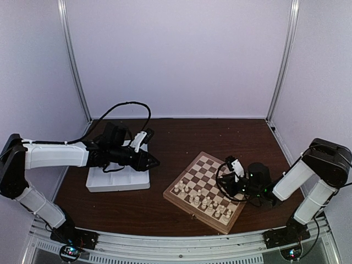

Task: Set up the chess pieces on the board
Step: Place the chess piece on the chessboard, then pick up the chess piece from the chessboard.

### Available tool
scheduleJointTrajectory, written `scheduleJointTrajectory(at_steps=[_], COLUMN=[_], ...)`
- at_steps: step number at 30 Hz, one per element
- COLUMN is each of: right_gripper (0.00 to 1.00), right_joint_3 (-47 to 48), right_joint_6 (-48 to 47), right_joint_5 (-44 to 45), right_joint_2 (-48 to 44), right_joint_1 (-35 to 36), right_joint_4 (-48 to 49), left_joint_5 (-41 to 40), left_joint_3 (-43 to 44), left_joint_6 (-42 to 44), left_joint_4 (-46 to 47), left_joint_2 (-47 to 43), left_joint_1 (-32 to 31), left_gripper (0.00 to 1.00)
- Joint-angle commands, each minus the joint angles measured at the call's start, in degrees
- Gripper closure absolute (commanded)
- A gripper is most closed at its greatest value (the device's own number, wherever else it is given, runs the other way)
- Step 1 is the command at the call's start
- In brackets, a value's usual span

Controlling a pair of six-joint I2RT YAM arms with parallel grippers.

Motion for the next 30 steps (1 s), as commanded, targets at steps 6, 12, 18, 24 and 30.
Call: scheduleJointTrajectory(at_steps=[6,12,18,24,30], right_gripper=[0.62,0.60,0.42,0.44,0.47], right_joint_3=[0.1,4.1,12.9,29.1,42.0], right_joint_6=[0.0,-2.1,-3.6,1.0,2.3], right_joint_5=[0.2,1.6,4.0,8.9,5.8], right_joint_2=[-5.2,-17.9,-27.3,-22.0,-12.2], right_joint_1=[-0.2,-0.2,-0.2,-0.3,-0.4], right_joint_4=[-5.0,-25.7,-51.3,-79.0,-96.1], left_joint_5=[0.0,-0.2,0.0,0.5,0.5], left_joint_3=[1.5,1.6,1.4,1.7,1.6], left_joint_6=[0.8,1.0,0.8,0.6,0.4], left_joint_4=[1.7,0.1,0.8,0.9,0.9], left_joint_2=[-0.1,-0.3,0.0,0.4,0.3], left_joint_1=[0.3,0.3,0.3,0.3,0.3], left_gripper=[0.68,0.68,0.68,0.68,0.68])
